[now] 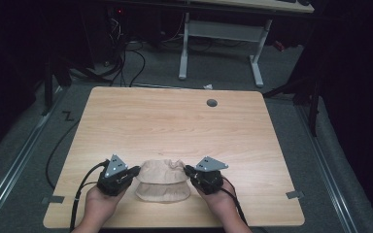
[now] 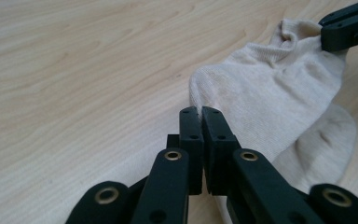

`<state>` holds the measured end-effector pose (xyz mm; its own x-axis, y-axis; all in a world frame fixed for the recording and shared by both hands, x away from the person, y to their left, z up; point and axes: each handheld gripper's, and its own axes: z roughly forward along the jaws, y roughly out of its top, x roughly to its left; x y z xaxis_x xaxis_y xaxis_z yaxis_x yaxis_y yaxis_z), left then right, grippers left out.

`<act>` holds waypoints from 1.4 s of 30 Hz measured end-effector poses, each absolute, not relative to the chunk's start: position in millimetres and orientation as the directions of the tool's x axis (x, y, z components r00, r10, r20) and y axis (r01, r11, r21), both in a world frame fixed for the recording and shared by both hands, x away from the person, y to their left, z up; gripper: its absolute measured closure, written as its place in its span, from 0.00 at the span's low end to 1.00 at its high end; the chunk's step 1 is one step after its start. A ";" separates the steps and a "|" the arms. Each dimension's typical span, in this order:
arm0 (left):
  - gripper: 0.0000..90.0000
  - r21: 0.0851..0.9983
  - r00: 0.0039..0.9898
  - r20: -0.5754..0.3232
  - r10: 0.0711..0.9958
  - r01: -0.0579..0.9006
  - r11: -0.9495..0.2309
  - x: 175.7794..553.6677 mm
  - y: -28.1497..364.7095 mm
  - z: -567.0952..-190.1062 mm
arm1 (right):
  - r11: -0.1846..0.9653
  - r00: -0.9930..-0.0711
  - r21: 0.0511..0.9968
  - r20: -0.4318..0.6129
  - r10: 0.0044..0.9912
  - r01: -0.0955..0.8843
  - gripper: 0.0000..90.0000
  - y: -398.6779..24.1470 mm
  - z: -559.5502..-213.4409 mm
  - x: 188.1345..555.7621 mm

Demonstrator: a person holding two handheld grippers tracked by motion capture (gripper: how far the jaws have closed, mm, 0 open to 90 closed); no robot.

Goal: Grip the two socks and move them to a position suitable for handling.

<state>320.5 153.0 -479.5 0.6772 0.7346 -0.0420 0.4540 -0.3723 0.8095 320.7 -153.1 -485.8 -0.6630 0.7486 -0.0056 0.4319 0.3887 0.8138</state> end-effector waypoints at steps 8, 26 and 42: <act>0.97 0.802 0.701 -0.031 0.713 0.444 -0.401 300.1 154.0 -486.3 | 0.423 -0.690 0.801 -0.017 0.724 0.423 0.93 -152.4 -489.0 303.2; 0.97 0.754 0.720 0.003 0.694 0.454 -0.475 295.0 144.4 -500.2 | 0.451 -0.701 0.767 -0.002 0.713 0.457 0.93 -151.3 -502.6 296.5; 0.97 0.695 0.728 0.021 0.686 0.482 -0.533 297.8 142.6 -510.1 | 0.483 -0.714 0.726 0.016 0.700 0.490 0.92 -148.4 -510.3 298.4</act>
